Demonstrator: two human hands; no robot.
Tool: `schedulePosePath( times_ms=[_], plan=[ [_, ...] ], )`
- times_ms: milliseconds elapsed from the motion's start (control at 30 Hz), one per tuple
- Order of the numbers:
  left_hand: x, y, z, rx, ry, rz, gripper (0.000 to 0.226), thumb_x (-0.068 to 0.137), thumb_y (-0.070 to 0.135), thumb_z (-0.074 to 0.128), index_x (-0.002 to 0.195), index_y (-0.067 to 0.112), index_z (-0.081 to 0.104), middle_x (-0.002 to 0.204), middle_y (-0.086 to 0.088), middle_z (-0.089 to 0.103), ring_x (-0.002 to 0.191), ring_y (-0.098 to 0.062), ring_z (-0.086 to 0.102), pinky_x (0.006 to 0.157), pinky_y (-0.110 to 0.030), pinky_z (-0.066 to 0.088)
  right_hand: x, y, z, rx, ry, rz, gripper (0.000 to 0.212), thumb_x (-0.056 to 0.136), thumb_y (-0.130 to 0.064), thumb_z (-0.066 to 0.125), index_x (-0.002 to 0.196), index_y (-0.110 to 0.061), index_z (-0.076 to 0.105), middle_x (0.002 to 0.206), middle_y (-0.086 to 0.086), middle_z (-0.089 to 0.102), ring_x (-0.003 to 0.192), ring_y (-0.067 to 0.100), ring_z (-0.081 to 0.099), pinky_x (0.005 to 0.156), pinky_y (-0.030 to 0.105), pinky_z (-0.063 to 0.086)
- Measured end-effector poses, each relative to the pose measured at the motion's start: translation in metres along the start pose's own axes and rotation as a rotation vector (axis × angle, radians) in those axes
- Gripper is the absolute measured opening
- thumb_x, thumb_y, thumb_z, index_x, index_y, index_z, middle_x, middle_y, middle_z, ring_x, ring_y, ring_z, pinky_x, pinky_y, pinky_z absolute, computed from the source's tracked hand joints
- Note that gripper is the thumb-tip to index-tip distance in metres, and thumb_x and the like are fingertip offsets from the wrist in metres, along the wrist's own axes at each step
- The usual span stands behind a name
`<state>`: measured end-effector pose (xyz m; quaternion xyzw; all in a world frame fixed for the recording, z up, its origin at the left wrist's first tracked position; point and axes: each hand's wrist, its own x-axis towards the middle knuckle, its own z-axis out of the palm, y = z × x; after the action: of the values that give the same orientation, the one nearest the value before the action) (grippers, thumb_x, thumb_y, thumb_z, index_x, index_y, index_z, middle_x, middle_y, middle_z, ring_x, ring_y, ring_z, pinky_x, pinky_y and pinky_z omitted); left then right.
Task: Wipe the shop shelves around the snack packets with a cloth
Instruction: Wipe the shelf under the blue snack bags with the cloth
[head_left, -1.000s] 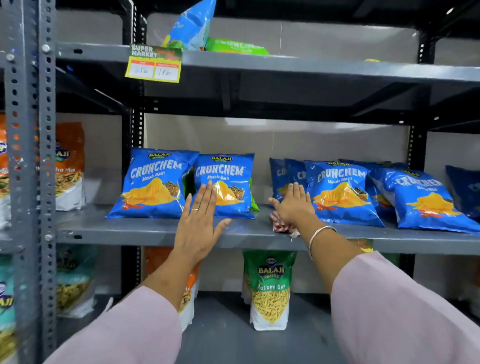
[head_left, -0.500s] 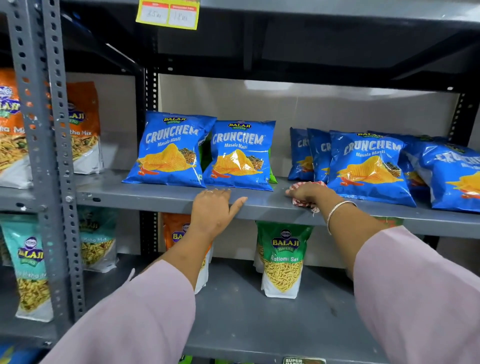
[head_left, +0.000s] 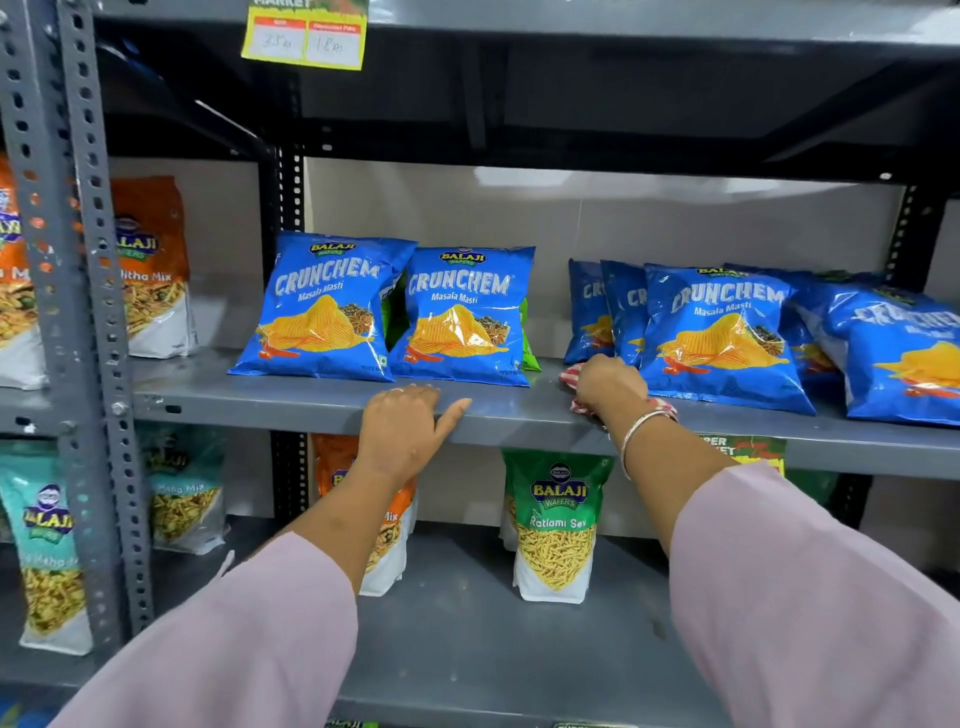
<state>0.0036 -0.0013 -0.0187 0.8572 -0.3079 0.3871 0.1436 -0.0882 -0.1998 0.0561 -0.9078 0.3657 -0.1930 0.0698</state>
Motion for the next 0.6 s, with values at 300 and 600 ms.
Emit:
schedulePosePath(
  times_ms=[300,600],
  plan=[
    [-0.019,0.000,-0.012,0.097,0.012,-0.043,0.088,0.081,0.067,-0.014,0.147,0.013,0.006,0.156,-0.003,0.005,0.143,-0.013,0.000,0.116,-0.040,0.002,-0.034,-0.019,-0.030,0.381,0.053,-0.186,0.043,0.095,-0.003,0.048,0.137,0.002,0.044,0.146,0.017,0.046,0.137,0.031,0.041,0.105,0.027,0.040],
    [-0.077,-0.043,-0.044,0.238,0.074,-0.231,0.073,0.092,0.055,0.015,0.145,0.004,0.017,0.154,-0.013,0.017,0.142,-0.023,0.013,0.112,-0.047,0.018,-0.081,-0.099,0.005,0.642,0.136,-0.536,0.044,0.088,0.000,0.052,0.131,-0.005,0.044,0.130,0.020,0.056,0.119,0.038,0.054,0.093,0.041,0.045]
  ],
)
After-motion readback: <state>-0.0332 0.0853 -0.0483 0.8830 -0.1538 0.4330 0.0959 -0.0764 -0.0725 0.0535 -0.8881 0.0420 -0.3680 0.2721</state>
